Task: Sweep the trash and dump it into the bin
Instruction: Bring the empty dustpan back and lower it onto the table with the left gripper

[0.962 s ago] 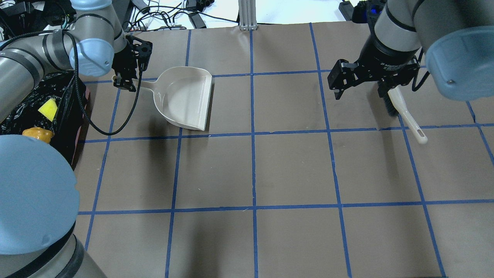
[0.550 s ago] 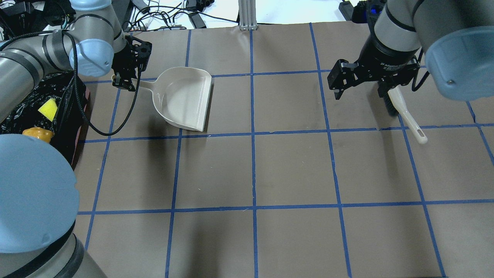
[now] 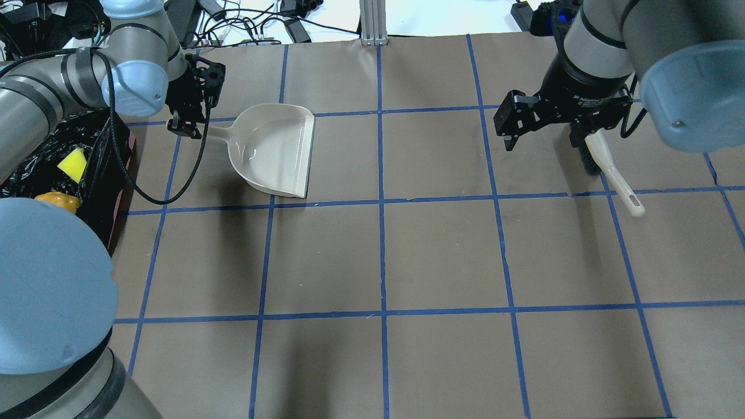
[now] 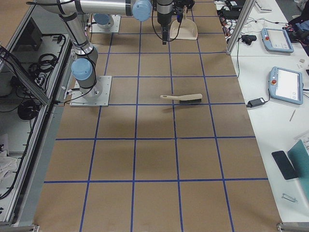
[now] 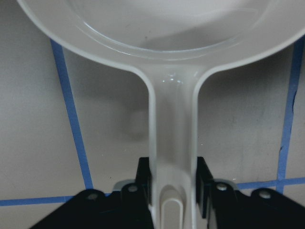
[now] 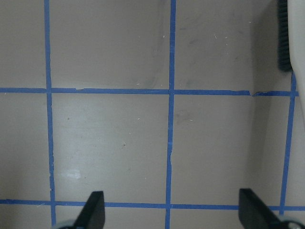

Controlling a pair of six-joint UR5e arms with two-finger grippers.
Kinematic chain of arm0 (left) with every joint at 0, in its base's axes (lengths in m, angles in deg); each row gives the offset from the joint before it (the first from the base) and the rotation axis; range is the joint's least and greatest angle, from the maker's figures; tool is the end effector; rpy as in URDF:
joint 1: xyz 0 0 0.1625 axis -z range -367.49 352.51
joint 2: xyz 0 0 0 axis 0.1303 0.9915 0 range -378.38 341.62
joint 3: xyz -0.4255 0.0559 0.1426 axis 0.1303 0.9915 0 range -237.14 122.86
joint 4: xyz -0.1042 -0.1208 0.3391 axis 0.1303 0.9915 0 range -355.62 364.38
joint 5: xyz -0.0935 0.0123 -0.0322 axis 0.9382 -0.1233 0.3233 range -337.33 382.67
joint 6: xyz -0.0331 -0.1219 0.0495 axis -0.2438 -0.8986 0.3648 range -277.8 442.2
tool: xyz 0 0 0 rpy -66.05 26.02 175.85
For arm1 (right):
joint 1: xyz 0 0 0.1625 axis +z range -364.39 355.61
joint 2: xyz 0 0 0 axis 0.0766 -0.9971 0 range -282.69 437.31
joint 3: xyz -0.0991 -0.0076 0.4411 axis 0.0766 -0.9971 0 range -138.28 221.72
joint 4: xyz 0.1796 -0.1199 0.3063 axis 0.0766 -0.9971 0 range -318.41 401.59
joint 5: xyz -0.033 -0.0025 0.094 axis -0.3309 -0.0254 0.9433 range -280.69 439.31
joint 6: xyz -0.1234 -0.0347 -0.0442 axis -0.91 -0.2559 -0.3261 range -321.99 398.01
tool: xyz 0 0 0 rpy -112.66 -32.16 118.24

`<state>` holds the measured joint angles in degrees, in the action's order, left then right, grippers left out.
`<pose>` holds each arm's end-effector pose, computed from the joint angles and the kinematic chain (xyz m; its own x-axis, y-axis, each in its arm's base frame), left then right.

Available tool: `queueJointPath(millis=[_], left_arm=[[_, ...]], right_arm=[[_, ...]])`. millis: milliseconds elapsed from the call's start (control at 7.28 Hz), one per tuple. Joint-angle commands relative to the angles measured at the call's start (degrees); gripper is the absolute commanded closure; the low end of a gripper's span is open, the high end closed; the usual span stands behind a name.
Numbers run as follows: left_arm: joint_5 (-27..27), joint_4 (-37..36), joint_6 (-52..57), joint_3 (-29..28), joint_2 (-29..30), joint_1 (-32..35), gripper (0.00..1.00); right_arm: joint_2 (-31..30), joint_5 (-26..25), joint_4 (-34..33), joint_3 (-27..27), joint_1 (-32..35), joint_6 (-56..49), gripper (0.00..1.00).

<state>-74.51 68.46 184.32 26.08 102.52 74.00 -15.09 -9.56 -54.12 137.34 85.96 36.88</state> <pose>-0.0180 -0.6657 0.2760 0.0611 0.9981 -0.0046 0.9898 -0.0600 0.1289 0.1386 -0.4355 0.4634 -0.9995 -0.0266 -0.0189 -0.0258 0.9987 -0.0438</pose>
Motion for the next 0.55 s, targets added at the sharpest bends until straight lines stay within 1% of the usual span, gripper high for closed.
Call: queueJointPath(millis=[0,137,275,412], left_arm=[[0.15,0.08,-1.21,-0.08,-1.27,0.25,0.19],[0.24,0.60,-2.26,-0.60,-2.58,1.03,0.19],[1.11,2.26,-5.49,-1.04,-5.38,1.39,0.20],[1.81,6.89,-9.70,-1.31,-8.89,1.48,0.20]], right_arm=[[0.02,-0.08,0.00,0.00,0.00,0.07,0.00],[0.02,-0.16,-0.09,0.00,0.00,0.07,0.00],[-0.06,-0.16,0.00,0.00,0.00,0.07,0.00],[-0.06,-0.16,0.00,0.00,0.00,-0.02,0.00]])
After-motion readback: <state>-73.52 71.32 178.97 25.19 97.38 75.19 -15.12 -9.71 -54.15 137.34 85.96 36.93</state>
